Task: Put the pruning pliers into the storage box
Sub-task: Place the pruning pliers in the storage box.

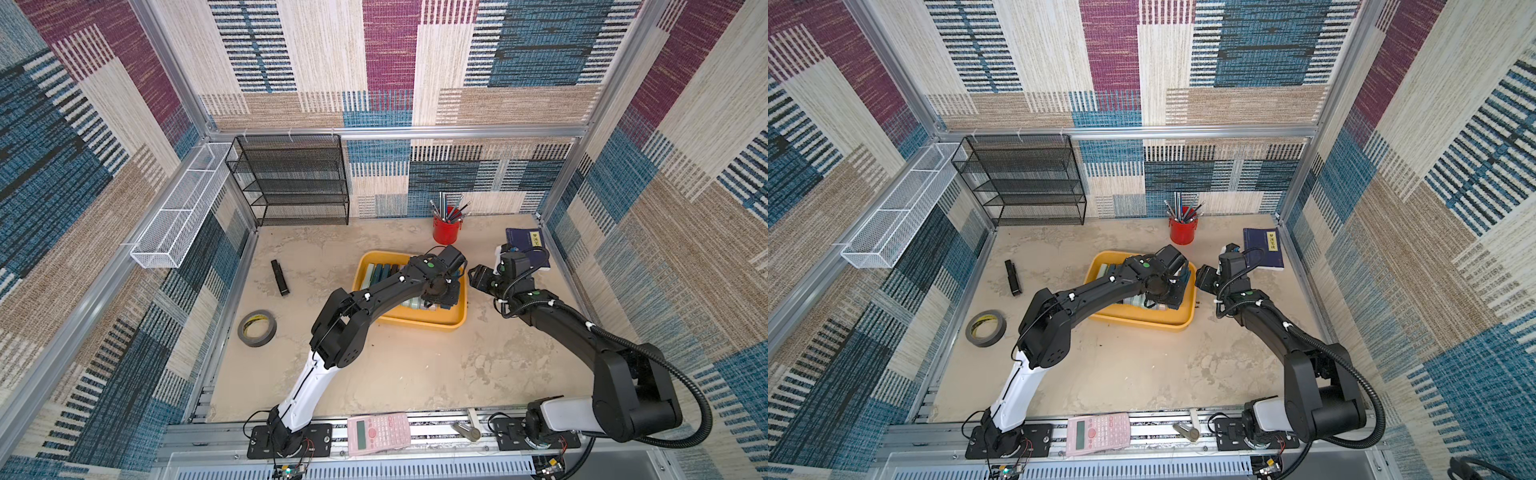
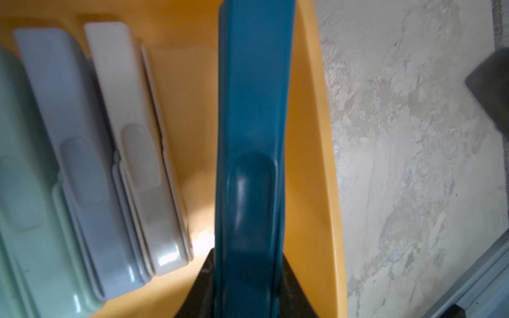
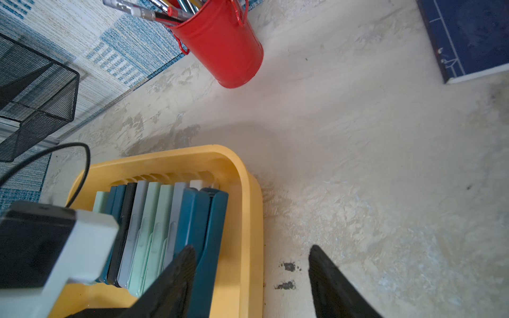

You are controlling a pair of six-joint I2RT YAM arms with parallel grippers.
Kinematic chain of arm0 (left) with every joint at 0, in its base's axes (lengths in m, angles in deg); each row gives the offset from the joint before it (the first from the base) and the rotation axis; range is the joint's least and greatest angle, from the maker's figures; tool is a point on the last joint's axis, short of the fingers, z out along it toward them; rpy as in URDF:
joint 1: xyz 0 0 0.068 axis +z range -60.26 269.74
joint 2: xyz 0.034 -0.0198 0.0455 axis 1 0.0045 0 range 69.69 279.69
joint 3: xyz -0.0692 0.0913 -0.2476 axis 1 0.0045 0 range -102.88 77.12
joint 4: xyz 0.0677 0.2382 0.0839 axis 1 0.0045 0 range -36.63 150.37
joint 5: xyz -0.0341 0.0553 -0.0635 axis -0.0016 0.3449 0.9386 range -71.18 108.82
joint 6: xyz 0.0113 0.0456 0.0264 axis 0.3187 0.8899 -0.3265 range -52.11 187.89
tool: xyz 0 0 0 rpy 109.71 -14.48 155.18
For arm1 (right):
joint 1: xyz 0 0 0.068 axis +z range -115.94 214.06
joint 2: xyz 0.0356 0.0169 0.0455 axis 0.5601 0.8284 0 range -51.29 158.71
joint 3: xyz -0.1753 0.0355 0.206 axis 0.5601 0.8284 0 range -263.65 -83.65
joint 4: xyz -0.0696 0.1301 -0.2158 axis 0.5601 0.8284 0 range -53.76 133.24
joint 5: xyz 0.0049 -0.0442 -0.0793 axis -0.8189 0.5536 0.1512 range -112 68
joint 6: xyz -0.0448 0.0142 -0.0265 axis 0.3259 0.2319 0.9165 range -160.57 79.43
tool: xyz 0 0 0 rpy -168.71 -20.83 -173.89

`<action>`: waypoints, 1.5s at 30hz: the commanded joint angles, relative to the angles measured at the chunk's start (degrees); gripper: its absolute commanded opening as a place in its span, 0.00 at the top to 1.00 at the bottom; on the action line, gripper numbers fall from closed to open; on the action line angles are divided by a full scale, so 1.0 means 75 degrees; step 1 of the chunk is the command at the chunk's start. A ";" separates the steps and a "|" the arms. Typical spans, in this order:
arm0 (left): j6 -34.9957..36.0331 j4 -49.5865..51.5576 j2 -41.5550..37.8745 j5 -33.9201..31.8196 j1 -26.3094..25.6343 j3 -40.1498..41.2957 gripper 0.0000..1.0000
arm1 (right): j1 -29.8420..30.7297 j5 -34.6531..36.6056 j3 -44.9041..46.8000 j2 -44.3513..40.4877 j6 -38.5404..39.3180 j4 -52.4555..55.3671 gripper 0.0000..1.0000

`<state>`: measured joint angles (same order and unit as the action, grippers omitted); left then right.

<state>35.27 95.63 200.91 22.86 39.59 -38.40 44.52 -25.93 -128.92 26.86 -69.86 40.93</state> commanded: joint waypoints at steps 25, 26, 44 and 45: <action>-0.0280 0.0166 0.1136 -0.0390 -0.0063 -0.1087 0.66 | -0.0388 -0.0310 0.0424 -0.0228 -0.0005 -0.0414 0.34; -0.0264 0.0170 0.1136 -0.0398 -0.0056 -0.1107 0.65 | -0.0388 -0.0310 0.0423 -0.0220 0.0003 -0.0415 0.34; 0.0945 0.0255 -0.0761 -0.1346 0.0228 -0.0846 0.48 | -0.0367 -0.0419 -0.0148 -0.0366 0.0657 0.0216 0.35; 0.1071 0.0233 -0.1086 -0.1426 0.0367 -0.0609 0.48 | -0.0343 -0.0360 -0.0173 -0.0482 0.0692 0.0261 0.34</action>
<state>37.98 97.55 197.15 16.39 40.73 -45.31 41.72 -29.88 -129.54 24.83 -66.43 41.74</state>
